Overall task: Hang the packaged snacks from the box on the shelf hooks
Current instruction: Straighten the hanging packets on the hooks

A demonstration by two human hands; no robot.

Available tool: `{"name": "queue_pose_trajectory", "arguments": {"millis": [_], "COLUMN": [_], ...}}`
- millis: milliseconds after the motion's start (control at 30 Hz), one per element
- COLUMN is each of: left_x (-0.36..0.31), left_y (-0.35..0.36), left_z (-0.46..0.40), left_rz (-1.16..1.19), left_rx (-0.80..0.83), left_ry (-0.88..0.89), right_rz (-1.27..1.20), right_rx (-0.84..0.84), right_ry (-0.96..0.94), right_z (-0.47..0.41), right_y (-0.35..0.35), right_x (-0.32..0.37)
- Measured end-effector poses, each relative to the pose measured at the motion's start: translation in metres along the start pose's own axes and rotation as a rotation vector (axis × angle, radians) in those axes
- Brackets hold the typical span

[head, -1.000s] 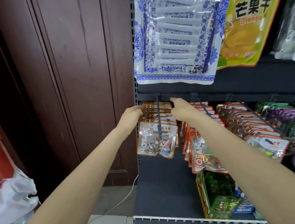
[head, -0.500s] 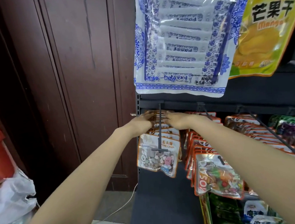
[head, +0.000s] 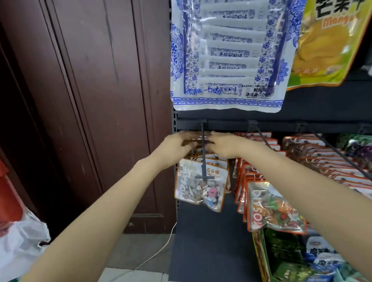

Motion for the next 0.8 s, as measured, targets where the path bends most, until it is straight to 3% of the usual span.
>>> {"name": "queue_pose_trajectory", "arguments": {"millis": [133, 533, 700, 800], "left_x": [-0.004, -0.016, -0.009, -0.01], "left_y": [-0.007, 0.008, 0.013, 0.013], "left_z": [0.028, 0.029, 0.025, 0.036], "left_rz": [-0.031, -0.187, -0.167, -0.138], "left_rx": [0.007, 0.269, 0.259, 0.152], "left_ry": [0.091, -0.008, -0.051, 0.044], "right_rz": [0.003, -0.048, -0.1, -0.119], "right_rx": [-0.047, -0.099, -0.076, -0.121], "right_ry": [0.011, -0.03, 0.015, -0.027], "right_z": [0.03, 0.049, 0.044, 0.052], "right_y": [0.009, 0.033, 0.028, 0.03], "right_x": [-0.005, -0.004, -0.002, -0.005]}}
Point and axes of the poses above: each hand's wrist, its own z-axis away from the middle knuckle, its own y-axis out of the palm, x = y × z, the point moved 4 cm from there along -z, towards the middle knuckle, and after that the axes turned 8 degrees about y, right-handed, at the moved point
